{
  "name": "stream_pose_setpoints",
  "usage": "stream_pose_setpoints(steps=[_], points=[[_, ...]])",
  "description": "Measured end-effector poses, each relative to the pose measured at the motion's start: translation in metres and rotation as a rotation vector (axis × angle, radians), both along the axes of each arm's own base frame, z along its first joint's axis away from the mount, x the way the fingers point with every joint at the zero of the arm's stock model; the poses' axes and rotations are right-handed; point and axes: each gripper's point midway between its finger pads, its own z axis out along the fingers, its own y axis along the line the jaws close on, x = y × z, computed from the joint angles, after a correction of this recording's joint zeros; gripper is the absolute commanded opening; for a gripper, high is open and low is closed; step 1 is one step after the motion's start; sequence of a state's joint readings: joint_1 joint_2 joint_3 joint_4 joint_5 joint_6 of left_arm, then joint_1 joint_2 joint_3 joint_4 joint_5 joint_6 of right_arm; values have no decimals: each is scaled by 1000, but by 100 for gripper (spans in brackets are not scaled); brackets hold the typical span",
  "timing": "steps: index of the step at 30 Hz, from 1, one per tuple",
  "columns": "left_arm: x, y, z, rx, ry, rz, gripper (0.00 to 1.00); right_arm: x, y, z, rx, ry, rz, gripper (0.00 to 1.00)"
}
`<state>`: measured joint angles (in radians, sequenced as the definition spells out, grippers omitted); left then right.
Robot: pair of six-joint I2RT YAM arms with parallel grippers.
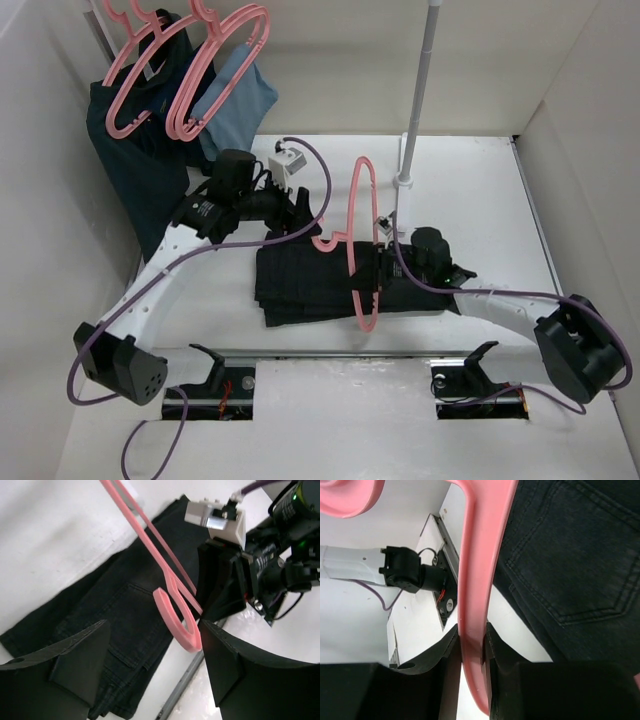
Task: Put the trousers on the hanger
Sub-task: Pick up the hanger from the clothesline.
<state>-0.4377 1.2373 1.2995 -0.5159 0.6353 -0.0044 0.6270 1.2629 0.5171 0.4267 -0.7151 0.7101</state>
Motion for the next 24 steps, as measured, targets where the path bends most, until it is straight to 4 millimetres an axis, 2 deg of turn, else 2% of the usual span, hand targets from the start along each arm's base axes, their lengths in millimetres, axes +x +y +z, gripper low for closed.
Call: stream_pose_setpoints(steps=[5, 8, 12, 13, 14, 16, 17, 18, 19, 20, 21, 24], points=[[-5, -10, -30, 23, 111, -54, 68, 7, -8, 0, 0, -9, -29, 0], [-13, -16, -39, 33, 138, -80, 61, 7, -9, -4, -14, -12, -24, 0], [-20, -26, -36, 15, 140, -112, 26, 6, -11, -16, -46, 1, -12, 0], [-20, -28, -36, 12, 142, -115, 7, 5, -12, -19, -54, 3, -10, 0], [-19, -29, -36, 10, 148, -113, 0, 5, -13, -22, -63, 5, -10, 0], [-18, -29, -42, 15, 167, -102, 0, 8, -16, -25, -74, -1, -14, 3], [-17, -29, -44, 16, 172, -97, 0, 9, -18, -26, -81, 0, -18, 12], [-15, -30, -47, 18, 182, -90, 0, 10, -20, -28, -85, 4, -22, 43], [-14, -30, -52, 21, 191, -82, 0, 10, -23, -30, -96, 13, -23, 64], [-14, -29, -57, 30, 202, -71, 0, 13, -28, -32, -103, 33, -41, 92], [-13, -27, -63, 35, 217, -59, 0, 15, -33, -35, -114, 47, -52, 100], [-13, -23, -81, 46, 282, -23, 0, 23, -52, -36, -148, 90, -118, 100]])
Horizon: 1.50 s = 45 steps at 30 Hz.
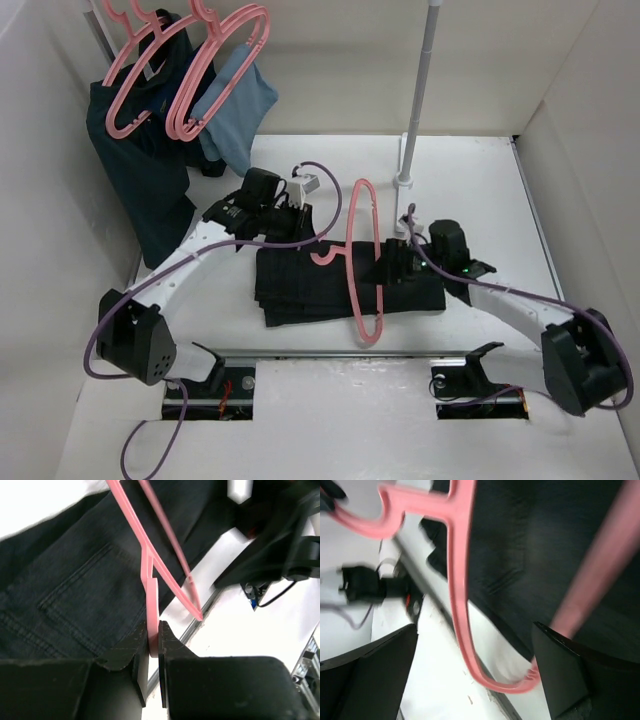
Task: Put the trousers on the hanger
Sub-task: Pick up the hanger from the clothesline, then place the trousers on the hanger.
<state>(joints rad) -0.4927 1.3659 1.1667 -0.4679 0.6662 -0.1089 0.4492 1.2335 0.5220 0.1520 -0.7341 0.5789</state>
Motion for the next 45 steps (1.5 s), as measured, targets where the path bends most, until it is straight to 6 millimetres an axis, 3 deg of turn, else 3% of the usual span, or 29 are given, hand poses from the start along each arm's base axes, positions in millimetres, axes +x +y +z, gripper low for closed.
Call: stream_pose_setpoints(steps=[4, 8, 10, 12, 15, 21, 23, 25, 26, 29, 34, 37, 41, 43, 45], points=[[3, 7, -22, 32, 74, 60, 0, 29, -43, 14, -107, 23, -227, 100], [7, 9, -33, 58, 116, 111, 0, 64, -106, 33, -258, 51, -525, 100], [9, 11, -36, 72, 125, 134, 0, 72, -139, 27, -345, 104, -664, 100], [12, 13, -39, 89, 129, 158, 0, 68, -161, 8, -430, 193, -750, 100], [14, 17, -43, 111, 132, 186, 0, 50, -175, -23, -540, 350, -797, 100], [17, 24, -47, 149, 132, 226, 0, 35, -181, -51, -597, 457, -820, 100], [16, 26, -46, 155, 125, 232, 0, 27, -179, -71, -614, 508, -797, 97], [16, 28, -44, 160, 118, 235, 0, 18, -177, -92, -629, 562, -770, 85], [16, 29, -43, 162, 112, 236, 0, 17, -175, -93, -623, 579, -760, 54], [16, 32, -42, 171, 97, 241, 0, 23, -170, -97, -587, 565, -751, 2], [16, 33, -42, 180, 87, 240, 0, 27, -165, -80, -575, 510, -751, 0], [18, 35, -42, 190, 76, 244, 0, 41, -144, -32, -594, 318, -717, 0], [20, 37, -43, 203, 61, 247, 0, 52, -56, 55, -480, -19, -517, 0], [21, 40, -43, 213, 52, 251, 0, 44, -15, 70, -438, -96, -399, 0], [21, 41, -42, 218, 47, 246, 0, 36, 16, 52, -458, -101, -292, 0]])
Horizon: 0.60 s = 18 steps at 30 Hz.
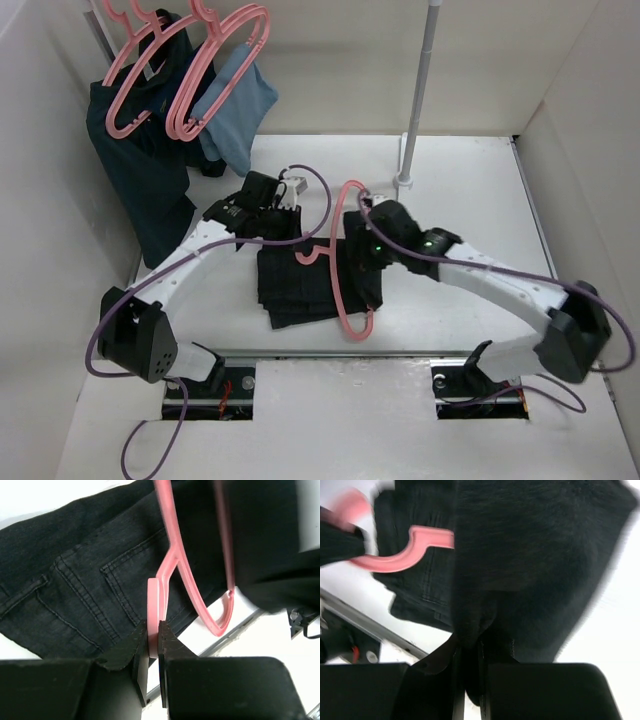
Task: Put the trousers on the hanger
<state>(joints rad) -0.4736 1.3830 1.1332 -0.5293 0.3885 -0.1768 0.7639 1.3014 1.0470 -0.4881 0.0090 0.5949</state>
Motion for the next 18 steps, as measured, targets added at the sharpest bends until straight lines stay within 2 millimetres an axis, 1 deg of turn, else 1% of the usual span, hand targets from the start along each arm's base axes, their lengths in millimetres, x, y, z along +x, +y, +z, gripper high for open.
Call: stream_pose_setpoints(steps=[2, 3, 5, 6, 7, 8, 9, 11, 12, 14, 16, 18], points=[[0, -1, 3, 0, -4, -10, 0, -3, 22, -32, -26, 62, 59, 1], [0, -1, 5, 0, -8, -14, 0, -2, 28, -48, -35, 90, 72, 4], [1, -3, 8, -2, -17, -22, 0, 0, 35, -77, -37, 143, 80, 8], [1, -3, 8, 0, -19, -24, 0, 2, 34, -86, -28, 163, 73, 13], [0, -3, 8, 2, -19, -27, 0, 5, 32, -92, -15, 177, 60, 17], [0, -2, 8, 3, -20, -30, 0, 9, 31, -94, 0, 190, 50, 24], [0, -3, 9, 1, -22, -34, 0, 12, 30, -95, 13, 195, 44, 37], [0, -4, 11, -7, -25, -44, 0, 20, 33, -98, 30, 195, 48, 44], [-1, -5, 12, -10, -26, -50, 0, 22, 36, -101, 34, 202, 56, 50], [-2, -6, 17, -16, -27, -61, 0, 24, 43, -110, 34, 221, 76, 51], [-3, -8, 26, -26, -27, -80, 0, 27, 48, -120, 40, 237, 91, 55], [-3, -13, 42, -50, -45, -108, 0, 28, 53, -121, 59, 243, 114, 59]])
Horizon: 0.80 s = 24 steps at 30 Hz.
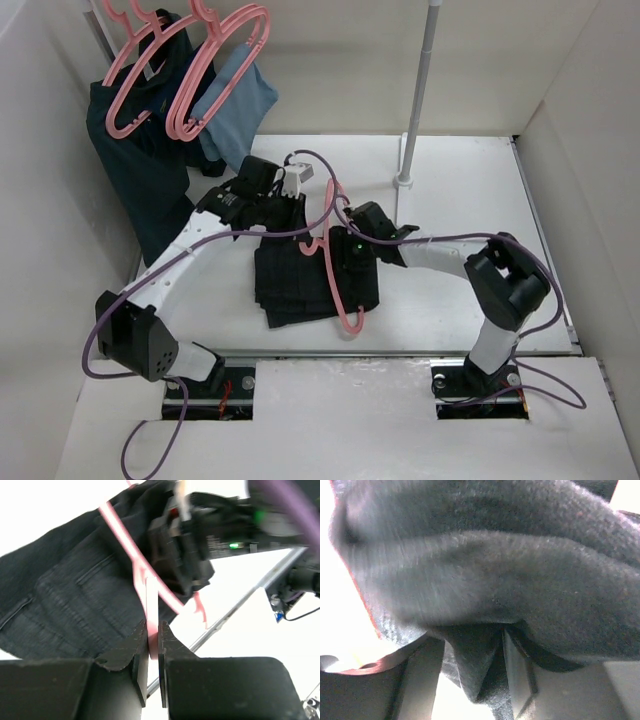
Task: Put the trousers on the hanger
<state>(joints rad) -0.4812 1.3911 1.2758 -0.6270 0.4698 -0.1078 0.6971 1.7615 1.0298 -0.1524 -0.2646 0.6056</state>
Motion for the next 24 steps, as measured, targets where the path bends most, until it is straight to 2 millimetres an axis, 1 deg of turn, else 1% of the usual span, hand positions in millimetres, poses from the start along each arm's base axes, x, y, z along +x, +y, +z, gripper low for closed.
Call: stream_pose_setpoints(steps=[2, 4, 5, 6, 8, 10, 13, 15, 17, 18, 19, 21, 22, 23, 24], points=[[0, -4, 13, -19, -19, -21, 0, 1, 4, 2, 21, 0, 12, 61], [-1, -8, 21, -29, -36, -44, 0, 2, 7, 7, 38, -13, 29, 64], [-2, -10, 22, -32, -39, -51, 0, 1, 7, 8, 39, -17, 35, 68], [-3, -10, 22, -31, -41, -56, 0, 0, 5, 11, 34, -24, 42, 70], [-2, -9, 20, -26, -44, -54, 0, -2, -2, 19, 9, -43, 48, 76], [-2, -9, 19, -25, -44, -54, 0, -5, -14, 32, -39, -63, 45, 84], [0, -8, 18, -25, -57, -51, 0, -9, -30, 57, -92, -107, 63, 84], [0, -11, 19, -34, -61, -55, 0, -11, -36, 82, -84, -147, 75, 84], [0, -14, 21, -41, -67, -63, 0, -9, -39, 108, -57, -202, 80, 79], [0, -14, 21, -41, -69, -65, 0, -9, -41, 119, -39, -225, 76, 74], [0, -14, 21, -42, -70, -65, 0, -8, -44, 128, -22, -243, 71, 54], [0, -15, 21, -42, -72, -65, 0, -6, -53, 135, 1, -258, 51, 29], [0, -15, 21, -42, -72, -65, 0, -4, -58, 133, 6, -251, 34, 11], [0, -15, 21, -42, -72, -65, 0, 0, -63, 125, 13, -232, 7, 2], [0, -15, 21, -42, -72, -66, 0, 1, -64, 121, 14, -224, 4, 0]])
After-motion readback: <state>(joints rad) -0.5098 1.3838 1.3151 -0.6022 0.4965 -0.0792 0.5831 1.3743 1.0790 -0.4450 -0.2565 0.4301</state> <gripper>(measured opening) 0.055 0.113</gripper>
